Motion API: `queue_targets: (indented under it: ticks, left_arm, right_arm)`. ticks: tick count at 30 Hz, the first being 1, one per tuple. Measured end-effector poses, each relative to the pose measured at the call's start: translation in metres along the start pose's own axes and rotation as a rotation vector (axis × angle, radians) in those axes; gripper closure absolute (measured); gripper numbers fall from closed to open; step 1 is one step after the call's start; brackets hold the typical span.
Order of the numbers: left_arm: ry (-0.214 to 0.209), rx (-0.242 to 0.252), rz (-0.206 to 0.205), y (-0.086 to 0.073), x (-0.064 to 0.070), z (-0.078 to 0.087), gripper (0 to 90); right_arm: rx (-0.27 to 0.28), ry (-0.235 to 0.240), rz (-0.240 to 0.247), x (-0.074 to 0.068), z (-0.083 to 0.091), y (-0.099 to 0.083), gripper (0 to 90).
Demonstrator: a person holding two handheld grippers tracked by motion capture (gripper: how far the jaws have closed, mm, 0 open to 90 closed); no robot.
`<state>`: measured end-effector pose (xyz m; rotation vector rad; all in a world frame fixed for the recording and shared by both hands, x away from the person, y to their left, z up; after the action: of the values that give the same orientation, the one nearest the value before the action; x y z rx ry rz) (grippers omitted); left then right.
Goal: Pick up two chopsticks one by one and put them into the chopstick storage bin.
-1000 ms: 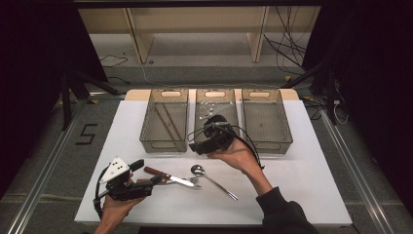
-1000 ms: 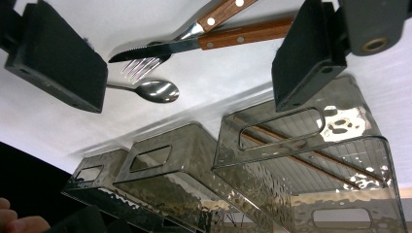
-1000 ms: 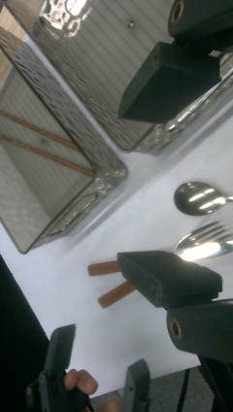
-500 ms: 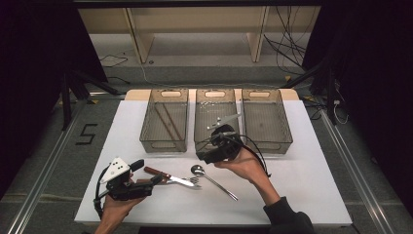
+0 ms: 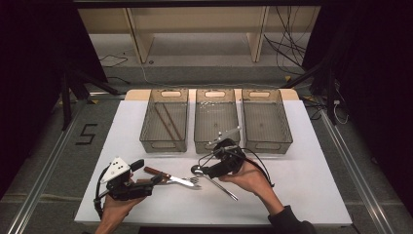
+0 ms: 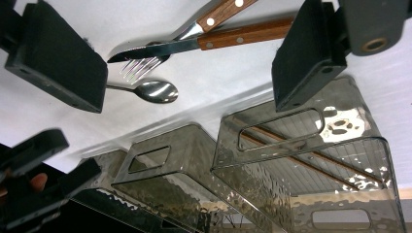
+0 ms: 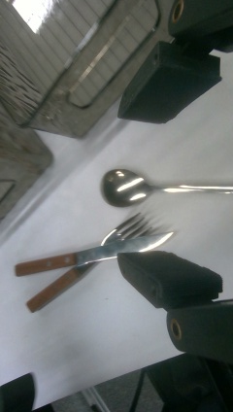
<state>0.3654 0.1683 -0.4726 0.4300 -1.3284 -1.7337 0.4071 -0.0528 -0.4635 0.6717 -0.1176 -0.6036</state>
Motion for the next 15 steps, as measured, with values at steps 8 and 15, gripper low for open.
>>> queue_targets:
  ticks: [8, 15]
  left_arm:
    - [-0.002, -0.007, -0.005, 0.0, 0.001, -0.001, 12.5]
    - [-0.004, -0.006, -0.002, 0.0, 0.001, -0.001, 12.6]
  right_arm:
    - [-0.076, -0.019, 0.011, 0.002, -0.01, -0.017, 28.3]
    - [-0.136, -0.029, 0.006, 0.005, -0.014, -0.029, 28.3]
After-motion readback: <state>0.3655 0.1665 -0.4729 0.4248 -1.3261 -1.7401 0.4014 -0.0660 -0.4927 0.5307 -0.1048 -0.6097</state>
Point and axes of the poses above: each handheld gripper's, and its own axes: z roughly backward along the jaws, y roughly out of its top, x roughly to its right, the point moved 8 cm from there along -z, roughly forward along the jaws, and after that the axes turned 3 degrees about z, right-handed, at the moved point
